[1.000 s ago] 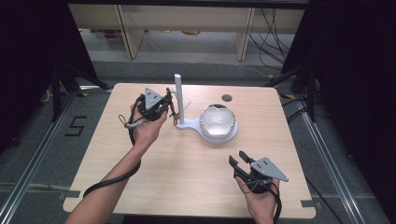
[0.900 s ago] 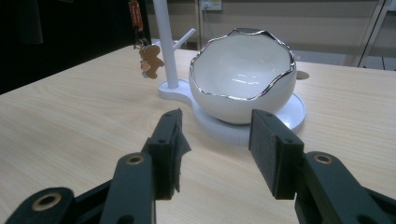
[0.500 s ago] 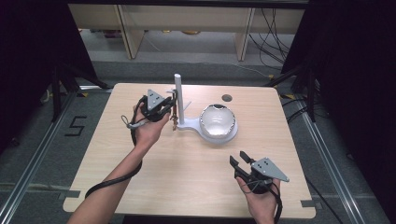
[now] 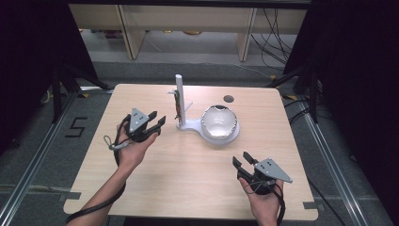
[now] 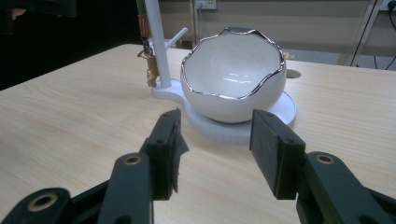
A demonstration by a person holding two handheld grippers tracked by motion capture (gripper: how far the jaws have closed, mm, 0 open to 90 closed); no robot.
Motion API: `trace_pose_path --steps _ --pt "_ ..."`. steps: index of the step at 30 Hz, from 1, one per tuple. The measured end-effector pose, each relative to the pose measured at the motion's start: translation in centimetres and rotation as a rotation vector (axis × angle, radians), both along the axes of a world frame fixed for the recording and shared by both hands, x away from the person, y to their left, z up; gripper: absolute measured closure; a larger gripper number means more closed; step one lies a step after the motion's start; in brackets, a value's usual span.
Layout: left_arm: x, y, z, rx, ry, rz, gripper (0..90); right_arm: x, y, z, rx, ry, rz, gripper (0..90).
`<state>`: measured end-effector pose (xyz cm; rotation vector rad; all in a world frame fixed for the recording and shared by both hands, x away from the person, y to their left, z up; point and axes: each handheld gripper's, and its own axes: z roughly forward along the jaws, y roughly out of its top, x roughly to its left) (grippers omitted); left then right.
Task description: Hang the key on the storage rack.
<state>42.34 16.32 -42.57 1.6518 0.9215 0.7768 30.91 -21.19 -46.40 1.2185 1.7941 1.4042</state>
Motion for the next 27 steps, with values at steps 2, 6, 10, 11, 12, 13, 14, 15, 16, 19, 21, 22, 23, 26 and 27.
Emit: trace_pose_path --steps 2,6,10,11,12,13,14,15,16,19,21,22,23,26,27 --pt "-0.9 0.9 -0.5 0.009 -0.003 -0.009 56.1 0.1 0.0 -0.1 -0.014 -0.012 -0.004 54.1" --pt "-2.4 2.2 -1.5 0.024 -0.010 -0.009 52.1 0.3 -0.2 -0.3 -0.014 -0.019 0.006 53.9" --pt "-4.0 3.6 -2.8 0.034 -0.006 -0.007 48.8 0.2 -0.3 -0.3 -0.025 -0.006 -0.015 53.6" --pt "-4.5 4.1 -3.2 0.030 -0.002 0.002 48.4 0.0 -0.3 -0.3 -0.017 0.010 -0.020 53.5" --pt "-4.7 4.3 -3.6 0.020 -0.002 0.009 47.9 0.2 -0.4 -0.4 -0.017 0.002 -0.017 53.5" --pt "-5.1 4.7 -3.9 0.025 0.005 0.017 47.5 0.4 -0.5 -0.5 -0.022 -0.013 -0.001 53.5" --pt "-5.5 5.1 -4.3 0.027 0.009 0.026 47.2 0.4 -0.6 -0.5 -0.034 -0.013 -0.004 53.4" --pt "-5.9 5.3 -4.8 0.022 0.012 0.027 46.8 0.3 -0.6 -0.6 -0.034 -0.012 -0.014 53.3" --pt "-6.3 5.6 -5.2 0.019 0.014 0.032 46.4 0.4 -0.6 -0.7 -0.026 -0.009 -0.006 53.3" --pt "-7.3 6.3 -6.7 -0.002 0.022 0.049 44.5 0.4 -0.6 -0.9 -0.034 0.003 -0.019 52.8" --pt "-7.6 6.7 -7.6 -0.018 0.023 0.055 42.6 0.5 -0.7 -1.2 -0.033 0.004 -0.007 52.0" --pt "-7.9 6.8 -8.0 -0.022 0.028 0.066 41.3 0.5 -0.7 -1.2 -0.046 0.002 -0.013 51.3" --pt "-8.0 6.9 -8.4 -0.037 0.022 0.073 40.6 0.5 -0.8 -1.3 -0.037 0.020 -0.002 50.6" --pt "-8.4 7.3 -9.1 -0.048 0.040 0.095 38.1 0.6 -0.8 -1.3 -0.042 0.017 -0.004 49.5" --pt "-8.5 7.4 -9.2 -0.047 0.039 0.100 37.7 0.5 -0.8 -1.4 -0.041 0.017 -0.010 49.3"
